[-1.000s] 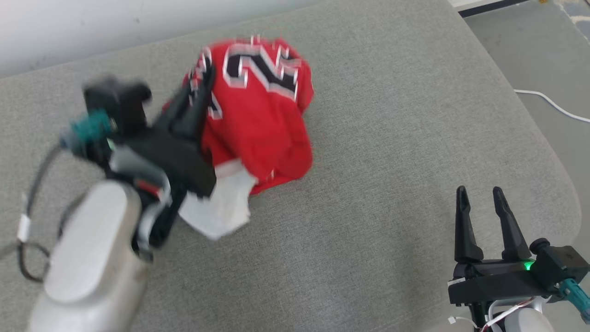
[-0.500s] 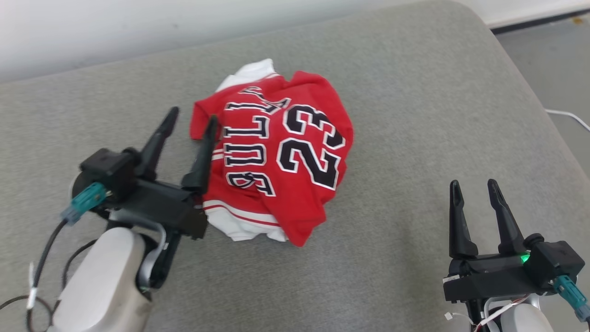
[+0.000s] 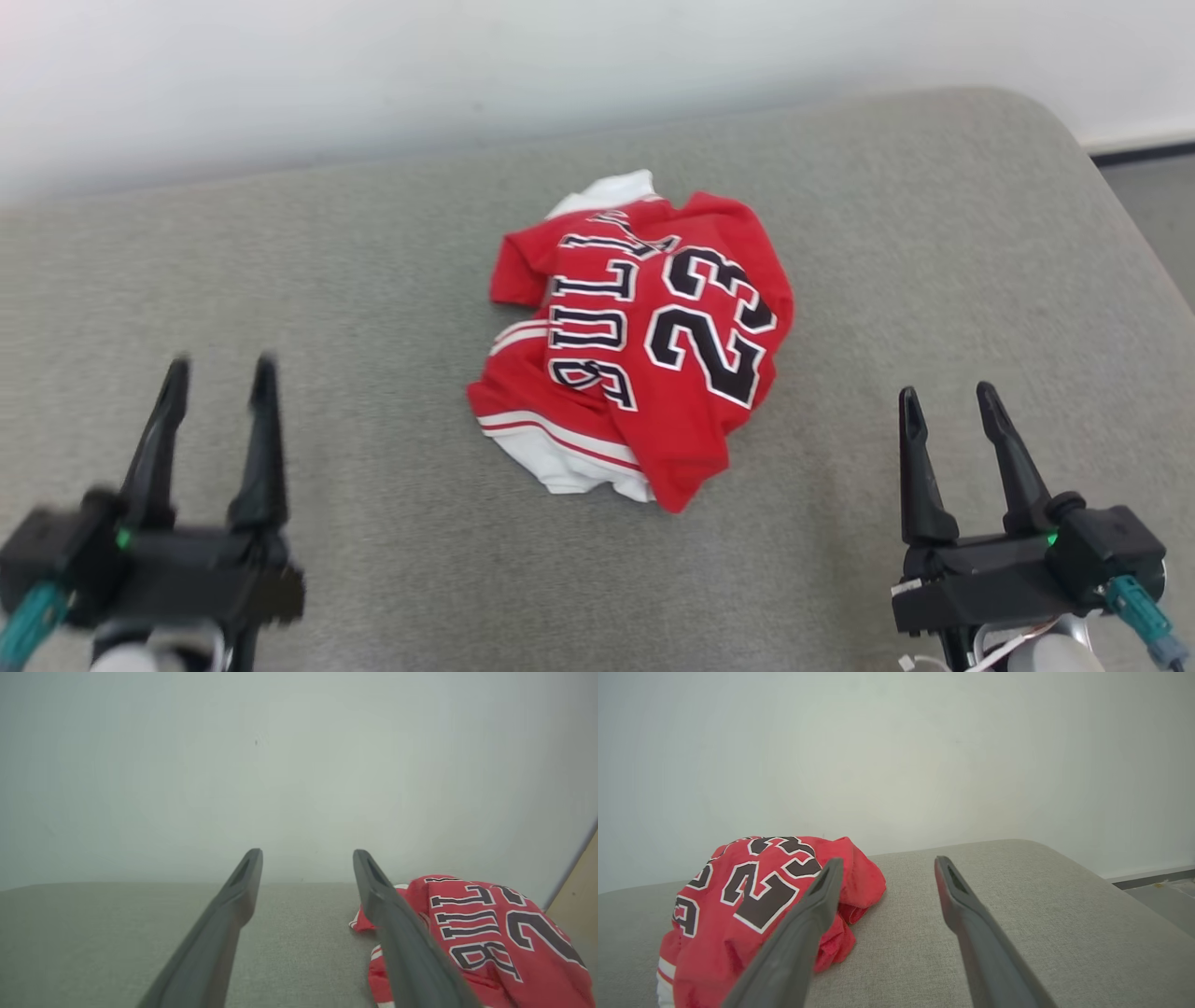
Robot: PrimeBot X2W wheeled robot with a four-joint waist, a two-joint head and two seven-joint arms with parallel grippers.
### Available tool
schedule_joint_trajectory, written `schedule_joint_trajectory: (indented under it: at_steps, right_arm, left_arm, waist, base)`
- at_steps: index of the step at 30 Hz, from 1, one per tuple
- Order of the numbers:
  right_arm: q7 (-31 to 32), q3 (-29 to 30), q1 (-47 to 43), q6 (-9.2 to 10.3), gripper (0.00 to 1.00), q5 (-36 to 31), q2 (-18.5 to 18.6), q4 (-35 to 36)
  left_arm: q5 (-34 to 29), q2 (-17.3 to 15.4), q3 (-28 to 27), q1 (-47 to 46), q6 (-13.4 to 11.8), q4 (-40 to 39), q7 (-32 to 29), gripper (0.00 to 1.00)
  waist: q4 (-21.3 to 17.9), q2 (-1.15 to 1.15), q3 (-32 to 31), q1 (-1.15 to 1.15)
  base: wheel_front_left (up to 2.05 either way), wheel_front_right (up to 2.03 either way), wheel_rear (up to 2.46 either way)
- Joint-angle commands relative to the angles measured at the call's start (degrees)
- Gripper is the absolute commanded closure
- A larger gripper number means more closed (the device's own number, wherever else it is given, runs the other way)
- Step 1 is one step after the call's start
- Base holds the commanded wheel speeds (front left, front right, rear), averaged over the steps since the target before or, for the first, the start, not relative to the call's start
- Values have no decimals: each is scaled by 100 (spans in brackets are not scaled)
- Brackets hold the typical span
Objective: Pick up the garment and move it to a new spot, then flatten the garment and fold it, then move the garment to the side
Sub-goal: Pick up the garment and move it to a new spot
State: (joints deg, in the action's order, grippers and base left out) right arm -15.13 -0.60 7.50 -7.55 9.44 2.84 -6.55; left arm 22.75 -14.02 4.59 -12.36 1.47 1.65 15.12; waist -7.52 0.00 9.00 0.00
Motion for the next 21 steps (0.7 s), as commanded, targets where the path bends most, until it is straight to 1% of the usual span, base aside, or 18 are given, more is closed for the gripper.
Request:
schedule_joint_trajectory:
  at_steps: [1,5,7,10,14,19,21]
  right_arm:
    - [-4,6,-95,12,0,-72,7,-18]
    - [-4,6,-189,12,0,-126,7,-69]
    - [-4,21,-264,12,0,-134,7,-109]
    - [-4,24,-343,12,0,-151,6,-161]
    - [-4,29,-451,12,0,-180,7,-202]
    - [-4,21,-484,12,0,-187,7,-212]
    - [-3,11,-476,12,0,-190,7,-212]
  left_arm:
    - [-141,83,-205,314,56,-121,3,0]
    - [-288,368,-748,825,158,-318,5,0]
    - [-328,548,-957,994,239,-336,4,0]
    - [-421,731,-1203,1159,362,-300,4,0]
    - [-687,878,-1303,1317,460,-232,5,0]
    - [-828,989,-1332,1378,555,-187,5,0]
    - [-835,1005,-1340,1367,547,-182,5,0]
  waist:
    - [240,0,-220,0]
    - [407,0,-320,0]
    - [506,0,-364,0]
    - [597,0,-410,0]
    - [644,0,-452,0]
    - [659,0,-456,0]
    - [659,0,-451,0]
  base:
    - [0,0,0]
    - [0,0,0]
    - [0,0,0]
    - [0,0,0]
    - [0,0,0]
    - [0,0,0]
    - [0,0,0]
